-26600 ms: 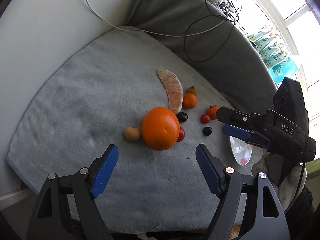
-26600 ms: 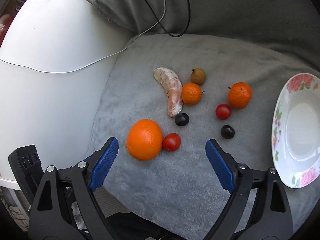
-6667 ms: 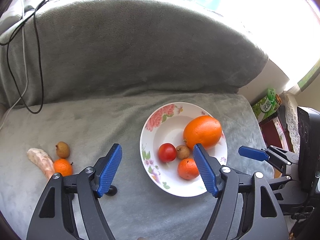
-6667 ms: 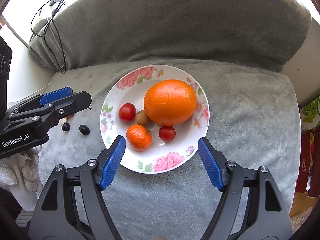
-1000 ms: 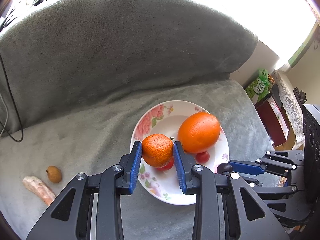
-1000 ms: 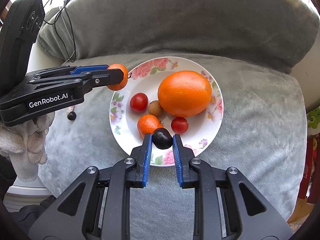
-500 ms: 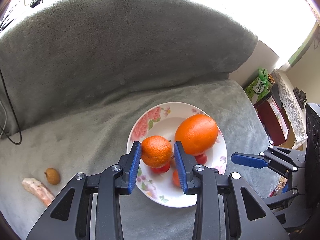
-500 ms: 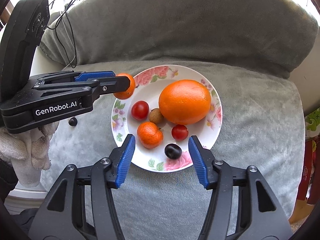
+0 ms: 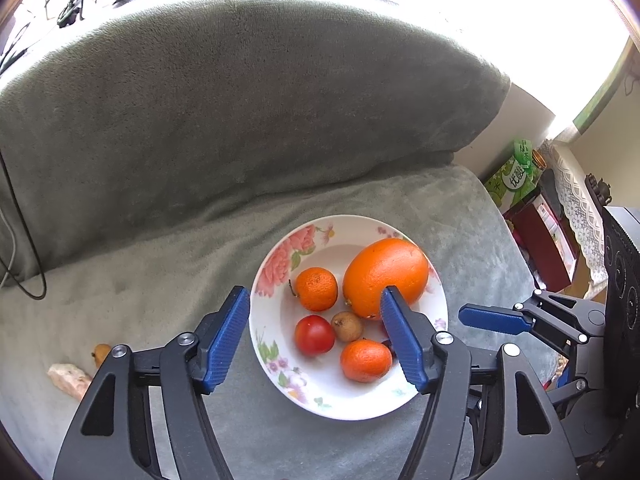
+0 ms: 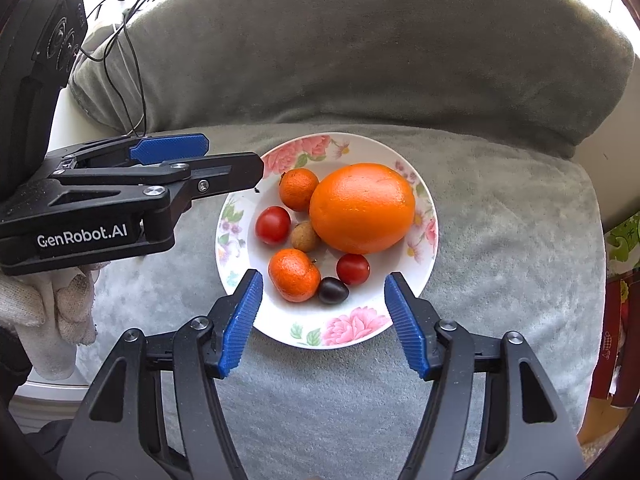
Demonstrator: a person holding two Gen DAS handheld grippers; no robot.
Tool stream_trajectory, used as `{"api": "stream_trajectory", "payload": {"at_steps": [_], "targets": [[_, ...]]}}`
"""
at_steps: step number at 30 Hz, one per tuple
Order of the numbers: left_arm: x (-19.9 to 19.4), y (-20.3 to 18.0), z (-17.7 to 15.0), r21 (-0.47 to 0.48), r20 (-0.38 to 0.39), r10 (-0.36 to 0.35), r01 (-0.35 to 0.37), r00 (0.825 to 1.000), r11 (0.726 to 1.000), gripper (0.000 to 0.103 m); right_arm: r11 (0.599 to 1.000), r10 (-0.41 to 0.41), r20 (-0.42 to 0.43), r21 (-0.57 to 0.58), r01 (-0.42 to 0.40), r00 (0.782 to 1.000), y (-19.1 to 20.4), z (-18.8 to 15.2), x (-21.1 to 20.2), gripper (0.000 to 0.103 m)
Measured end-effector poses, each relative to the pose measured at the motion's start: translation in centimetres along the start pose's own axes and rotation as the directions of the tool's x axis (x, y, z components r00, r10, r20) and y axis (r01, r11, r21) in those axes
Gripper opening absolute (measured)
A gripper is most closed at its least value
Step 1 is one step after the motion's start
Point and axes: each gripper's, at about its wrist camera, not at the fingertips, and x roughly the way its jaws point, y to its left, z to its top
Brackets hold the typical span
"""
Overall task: Organize fruits
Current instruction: 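Withdraw both grippers from the plate toward the peeled pomelo segment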
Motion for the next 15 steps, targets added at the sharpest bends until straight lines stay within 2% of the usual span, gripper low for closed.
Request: {"api": "stream_trajectory", "payload": {"at_steps": [2,15], "targets": [[-0.01,0.00,0.08,-0.003,0.000,0.009,-0.009,1.000,1.000,0.072,1.000,-0.005,0.001,0.000,0.005,1.000,0.00,0.05,-0.05,0.066],[-0.63,0.59,-0.02,-0.029,-0.001,0.034,-0.034,0.999,0.999,0.075,0.998,-0.056,0.014,0.020,0.056,0.998,-0.30,0.25,-0.31,0.066]]}}
